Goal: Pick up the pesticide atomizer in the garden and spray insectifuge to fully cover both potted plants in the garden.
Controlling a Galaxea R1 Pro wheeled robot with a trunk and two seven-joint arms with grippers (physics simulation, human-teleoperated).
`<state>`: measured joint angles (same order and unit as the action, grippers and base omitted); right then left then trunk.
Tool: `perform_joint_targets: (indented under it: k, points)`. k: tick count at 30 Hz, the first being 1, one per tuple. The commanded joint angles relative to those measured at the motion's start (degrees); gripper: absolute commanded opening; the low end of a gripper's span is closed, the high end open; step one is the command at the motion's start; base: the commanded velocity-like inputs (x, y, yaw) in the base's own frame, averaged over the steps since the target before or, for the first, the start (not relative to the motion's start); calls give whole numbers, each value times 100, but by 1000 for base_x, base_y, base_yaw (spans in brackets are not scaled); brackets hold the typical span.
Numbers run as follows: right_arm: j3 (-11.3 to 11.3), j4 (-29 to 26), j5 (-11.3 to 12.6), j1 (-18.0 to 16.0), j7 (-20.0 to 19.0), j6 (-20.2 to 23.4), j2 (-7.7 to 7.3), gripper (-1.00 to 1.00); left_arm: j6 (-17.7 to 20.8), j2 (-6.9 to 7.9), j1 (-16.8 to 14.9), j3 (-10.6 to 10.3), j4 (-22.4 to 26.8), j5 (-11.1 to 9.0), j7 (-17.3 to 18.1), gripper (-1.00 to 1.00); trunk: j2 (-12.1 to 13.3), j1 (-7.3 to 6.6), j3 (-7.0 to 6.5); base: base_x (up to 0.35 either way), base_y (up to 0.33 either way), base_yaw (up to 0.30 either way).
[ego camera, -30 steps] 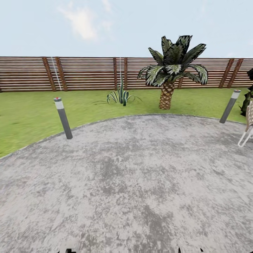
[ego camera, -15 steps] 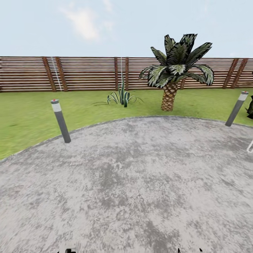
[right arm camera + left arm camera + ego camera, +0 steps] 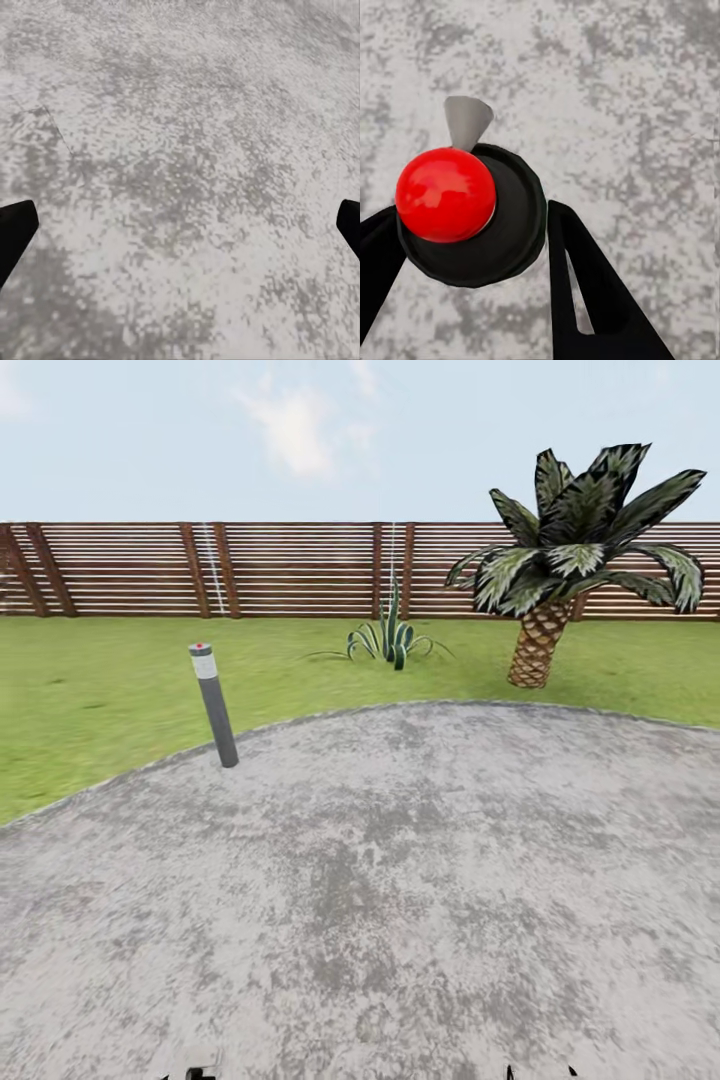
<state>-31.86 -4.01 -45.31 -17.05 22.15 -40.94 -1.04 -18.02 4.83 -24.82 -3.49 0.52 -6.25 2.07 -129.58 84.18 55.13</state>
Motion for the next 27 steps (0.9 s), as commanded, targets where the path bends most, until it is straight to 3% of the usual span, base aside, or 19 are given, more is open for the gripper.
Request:
perform_joint_targets:
  k: [1,13,22,27]
  points:
    - [-30,6,-54,-3,43,-10,-1,100,-18,0,-5,-37,-8,-61,22,-100,-2,2,5,326,0,273]
    - [-31,5,-56,-1,43,-10,-10,100,-18,0,-5,-37,-8,-61,22,-100,-2,2,5,326,0,274]
    - [-30,5,-57,0,43,-10,-10,100,-9,-4,-5,-37,-8,-61,13,-100,-2,2,5,18,0,269]
    - [-31,5,-50,-2,43,-10,-8,100,-12,0,-5,-37,-8,-69,13,-100,-2,2,5,21,0,85]
